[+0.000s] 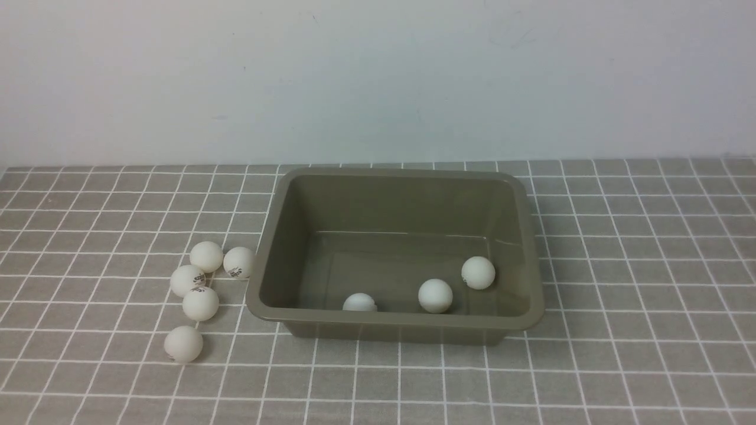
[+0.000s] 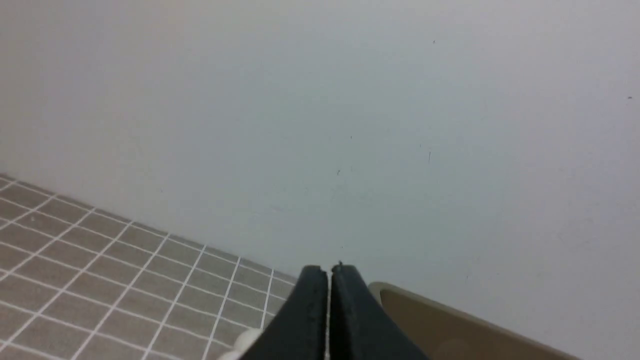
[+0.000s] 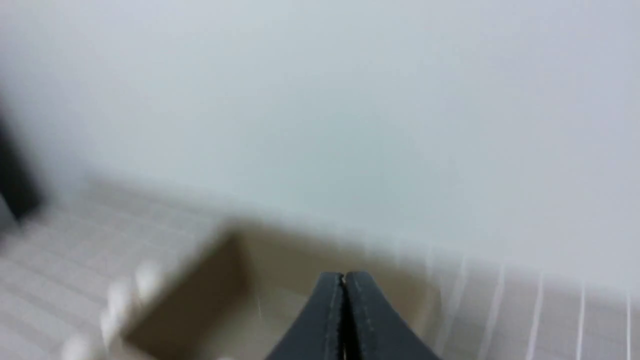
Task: Put the table tennis balls into the box on the grey coffee tablecloth.
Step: 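Reach for and grasp a ping pong ball on the table beside the basket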
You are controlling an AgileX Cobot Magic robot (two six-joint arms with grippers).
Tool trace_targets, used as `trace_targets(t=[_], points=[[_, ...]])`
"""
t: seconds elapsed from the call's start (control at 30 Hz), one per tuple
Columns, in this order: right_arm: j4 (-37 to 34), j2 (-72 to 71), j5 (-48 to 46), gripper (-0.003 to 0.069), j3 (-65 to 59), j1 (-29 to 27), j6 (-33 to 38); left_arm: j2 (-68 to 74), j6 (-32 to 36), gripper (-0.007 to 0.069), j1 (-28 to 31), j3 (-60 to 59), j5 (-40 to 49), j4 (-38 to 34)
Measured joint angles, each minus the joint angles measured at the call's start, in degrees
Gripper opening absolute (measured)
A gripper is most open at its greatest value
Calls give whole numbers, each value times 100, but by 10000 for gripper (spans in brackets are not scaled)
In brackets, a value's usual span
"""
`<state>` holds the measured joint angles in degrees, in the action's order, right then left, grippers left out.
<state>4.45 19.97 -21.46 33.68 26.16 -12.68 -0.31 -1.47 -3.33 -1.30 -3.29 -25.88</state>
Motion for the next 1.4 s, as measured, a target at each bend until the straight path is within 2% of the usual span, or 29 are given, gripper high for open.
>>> trace_targets(t=[0.07, 0.17, 0.33, 0.47, 0.57, 0.67, 0.87, 1.0, 1.13, 1.17, 1.23, 1.27, 1.4], points=[[96, -745, 168, -13, -374, 0, -25, 109, 0, -5, 0, 79, 230, 0], [454, -1954, 60, -13, -933, 0, -258, 726, 109, -5, -5, 445, 1028, 51], [943, -2077, -659, -13, -1152, 0, -701, 2333, 312, -5, 1, 1483, 2334, 168], [1059, -2077, -504, -13, -1158, 2, -780, 4047, 330, -5, 1, 2680, 3691, 708], [1067, -2077, -419, -13, -1160, 2, -782, 5118, 342, -5, 1, 3391, 4303, 1128], [1086, -2077, -419, -13, -1164, 2, -787, 6049, 346, -5, 1, 3882, 4590, 1394], [1086, -2077, -419, -10, -1164, 2, -787, 7269, 346, 25, 1, 4309, 4605, 1563], [1091, -2077, -419, -10, -1164, 2, -787, 7905, 383, 134, 1, 4453, 4251, 1563], [1101, -2077, -419, -10, -1164, 2, -787, 8341, 742, 324, 1, 4486, 3585, 1566], [1101, -2077, -419, -10, -1164, 2, -787, 8474, 848, 393, 1, 4486, 3404, 1558], [1101, -2077, -419, -10, -1164, 2, -787, 8637, 954, 447, 1, 4488, 3218, 1529], [1101, -2077, -419, -10, -1164, 2, -787, 8834, 1073, 513, 1, 4488, 3048, 1463], [1101, -2077, -419, -10, -1164, 2, -787, 9290, 1315, 576, 1, 4493, 2763, 1403]])
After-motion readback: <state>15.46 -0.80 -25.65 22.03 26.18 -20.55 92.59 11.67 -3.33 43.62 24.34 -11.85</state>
